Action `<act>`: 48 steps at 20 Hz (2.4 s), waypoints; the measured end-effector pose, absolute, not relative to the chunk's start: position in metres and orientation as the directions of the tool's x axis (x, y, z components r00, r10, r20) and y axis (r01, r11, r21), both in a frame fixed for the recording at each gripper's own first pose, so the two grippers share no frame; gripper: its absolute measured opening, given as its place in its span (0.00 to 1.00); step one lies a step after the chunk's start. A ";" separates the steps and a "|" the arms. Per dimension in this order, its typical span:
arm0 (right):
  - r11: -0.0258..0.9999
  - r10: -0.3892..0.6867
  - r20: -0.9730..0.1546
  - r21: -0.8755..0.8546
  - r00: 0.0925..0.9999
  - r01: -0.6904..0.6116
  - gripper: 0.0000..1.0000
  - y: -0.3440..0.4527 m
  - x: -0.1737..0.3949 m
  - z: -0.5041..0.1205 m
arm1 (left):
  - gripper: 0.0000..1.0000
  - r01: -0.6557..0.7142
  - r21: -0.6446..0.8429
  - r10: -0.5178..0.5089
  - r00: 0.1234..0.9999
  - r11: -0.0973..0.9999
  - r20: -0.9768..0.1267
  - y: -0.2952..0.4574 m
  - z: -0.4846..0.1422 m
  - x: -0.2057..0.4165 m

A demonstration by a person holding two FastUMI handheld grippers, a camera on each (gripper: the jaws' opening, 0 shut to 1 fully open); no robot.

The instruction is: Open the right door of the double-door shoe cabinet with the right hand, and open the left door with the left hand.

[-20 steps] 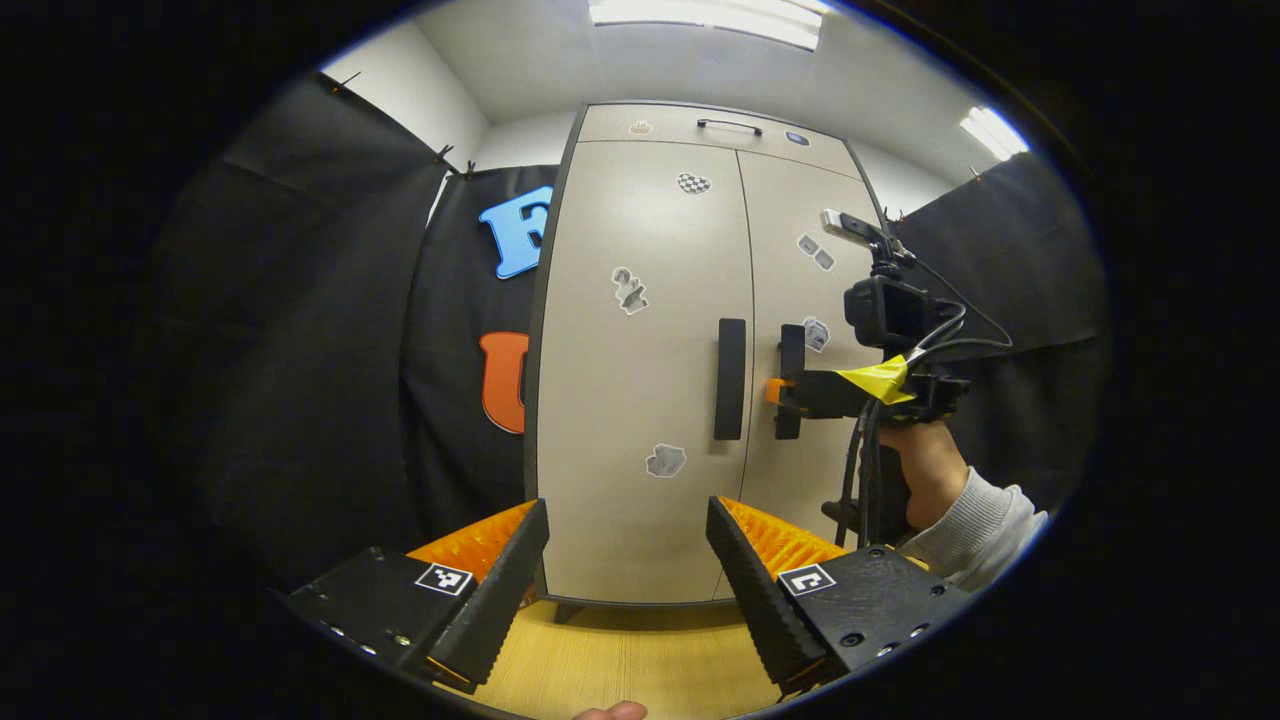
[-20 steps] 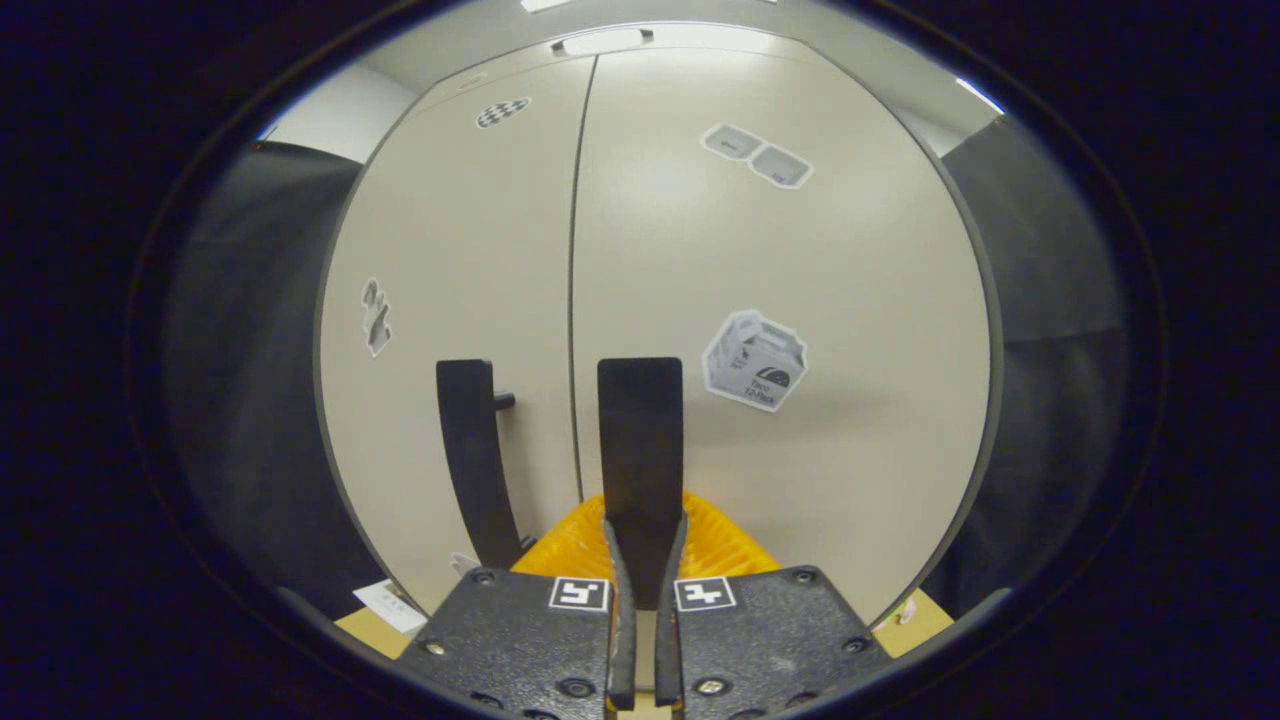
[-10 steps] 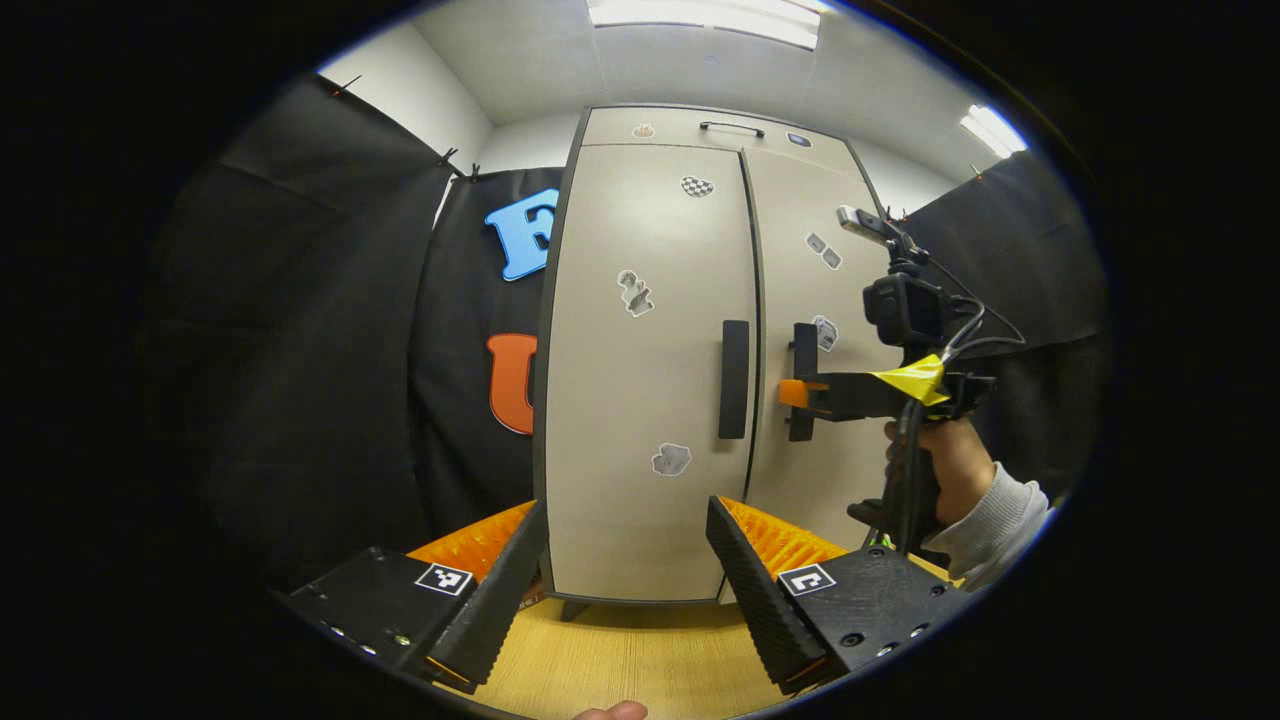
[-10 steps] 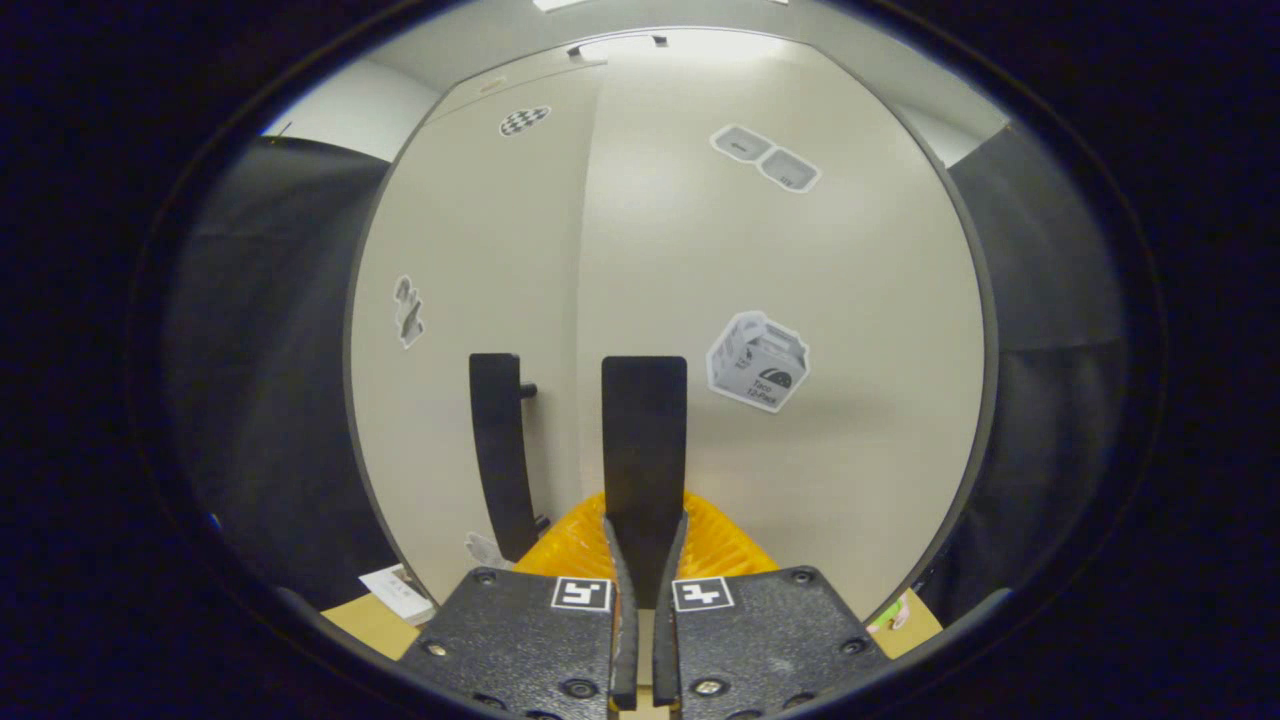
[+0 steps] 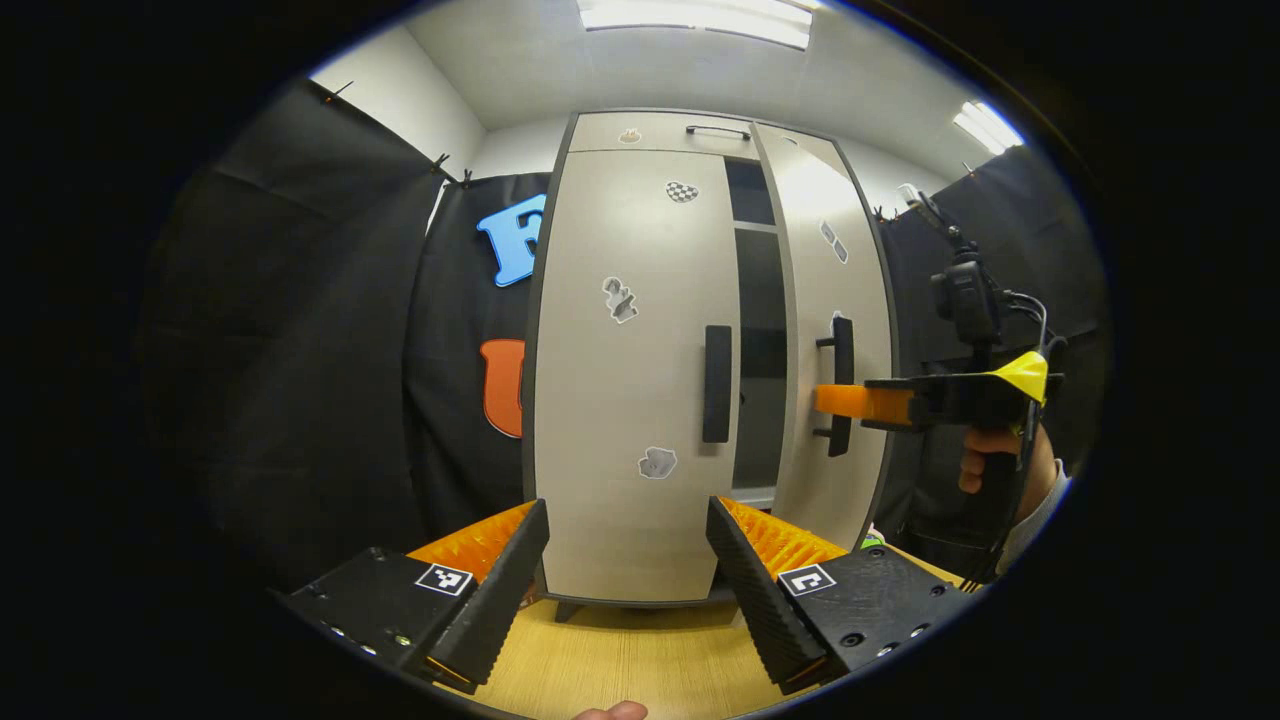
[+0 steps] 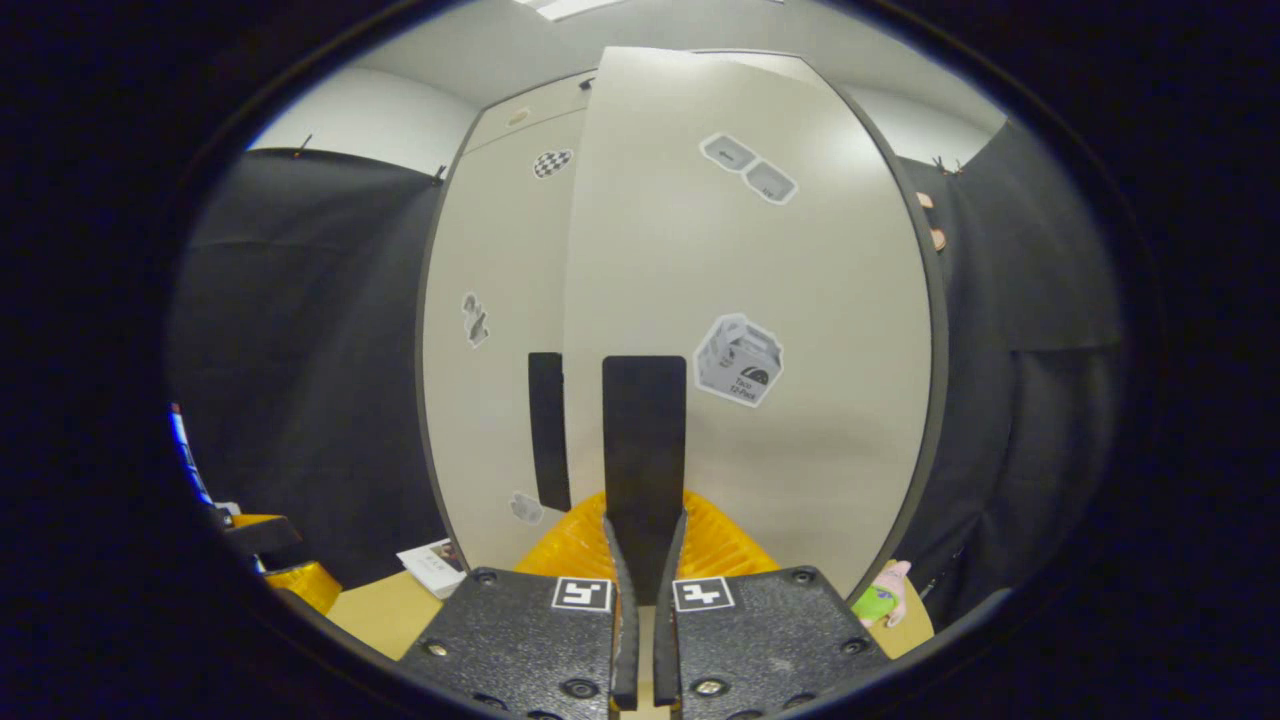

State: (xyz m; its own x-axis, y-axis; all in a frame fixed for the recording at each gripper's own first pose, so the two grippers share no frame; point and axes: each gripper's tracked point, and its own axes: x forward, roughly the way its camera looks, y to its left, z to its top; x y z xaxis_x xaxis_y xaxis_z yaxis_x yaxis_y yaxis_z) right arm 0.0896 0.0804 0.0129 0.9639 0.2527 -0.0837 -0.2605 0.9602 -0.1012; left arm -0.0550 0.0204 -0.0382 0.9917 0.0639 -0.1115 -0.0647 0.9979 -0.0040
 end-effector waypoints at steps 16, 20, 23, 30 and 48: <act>0.981 0.134 -0.044 -0.133 0.990 -0.139 0.08 -0.017 0.003 0.025 | 0.95 0.015 -0.003 -0.015 0.993 1.000 -0.118 -0.020 -0.044 -0.037; 0.986 0.079 -0.039 -0.145 0.996 -0.084 0.08 -0.039 -0.006 0.028 | 0.95 0.012 -0.007 -0.012 0.993 1.000 -0.114 -0.017 -0.045 -0.037; 0.988 0.025 -0.032 -0.154 0.999 -0.030 0.08 -0.058 -0.010 0.030 | 0.95 -0.001 -0.014 0.000 0.993 1.000 -0.116 -0.012 -0.048 -0.037; 0.983 -0.093 -0.019 -0.163 0.995 0.089 0.04 -0.106 -0.013 0.037 | 0.95 -0.008 -0.045 0.003 0.993 0.999 -0.117 -0.008 -0.052 -0.035; 0.996 -0.012 0.033 -0.085 0.999 0.015 0.04 -0.057 -0.088 0.043 | 0.95 -0.047 -0.045 0.042 0.992 0.998 -0.121 0.008 -0.054 -0.043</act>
State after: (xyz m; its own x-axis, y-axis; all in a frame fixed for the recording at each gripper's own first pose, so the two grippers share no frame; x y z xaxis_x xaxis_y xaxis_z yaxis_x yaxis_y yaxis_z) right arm -0.0879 -0.0572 0.0431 0.9994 -0.0120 0.0331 0.0148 0.9963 -0.0851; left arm -0.0427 0.0078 -0.0537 0.9917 0.0417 -0.1215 -0.0475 0.9979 -0.0449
